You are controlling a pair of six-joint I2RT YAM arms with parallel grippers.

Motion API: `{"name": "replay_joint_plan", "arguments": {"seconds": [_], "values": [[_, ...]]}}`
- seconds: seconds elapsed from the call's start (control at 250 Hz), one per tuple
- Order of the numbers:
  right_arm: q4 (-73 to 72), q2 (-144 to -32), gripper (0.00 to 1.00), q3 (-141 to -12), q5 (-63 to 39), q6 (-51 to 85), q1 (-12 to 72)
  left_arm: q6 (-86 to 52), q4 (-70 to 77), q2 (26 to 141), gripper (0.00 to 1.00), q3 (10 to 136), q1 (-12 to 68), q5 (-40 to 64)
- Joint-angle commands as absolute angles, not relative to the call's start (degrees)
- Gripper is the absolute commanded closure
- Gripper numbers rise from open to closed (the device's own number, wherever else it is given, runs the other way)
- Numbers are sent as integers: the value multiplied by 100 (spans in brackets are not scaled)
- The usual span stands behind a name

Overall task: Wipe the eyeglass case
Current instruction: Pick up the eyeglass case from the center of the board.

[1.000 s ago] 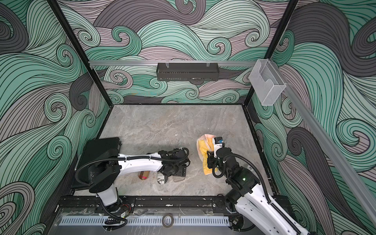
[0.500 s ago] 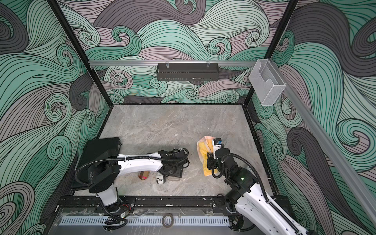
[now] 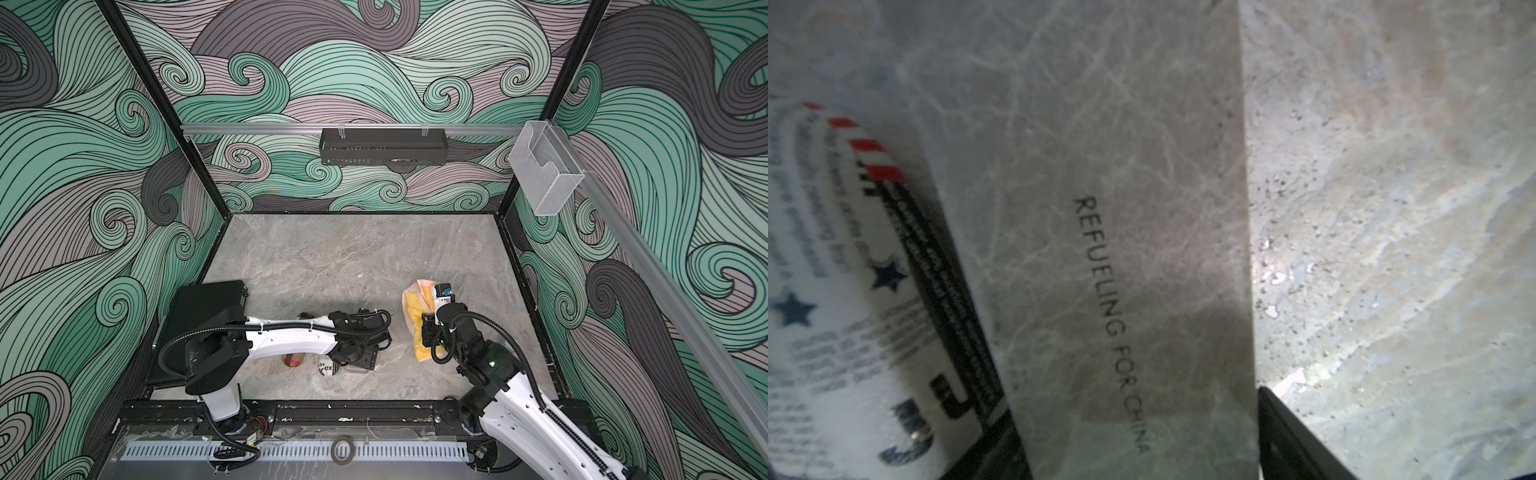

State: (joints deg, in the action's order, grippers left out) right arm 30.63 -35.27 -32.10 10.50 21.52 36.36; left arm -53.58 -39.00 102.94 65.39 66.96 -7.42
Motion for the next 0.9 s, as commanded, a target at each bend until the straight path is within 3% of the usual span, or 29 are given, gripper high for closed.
{"name": "replay_joint_plan", "arguments": {"seconds": [0.0,0.655,0.899], "values": [[3004,-3470,96,-3147,1083,2215,3627,-5578,-4146,10330,20,6490,6811,-816],[2938,-3419,96,-3058,952,2276,3621,-6117,-4060,10493,25,6363,6882,-1160],[2918,-3444,96,-3124,664,2149,3630,-5656,-3760,10191,38,6252,6882,-1242]]}}
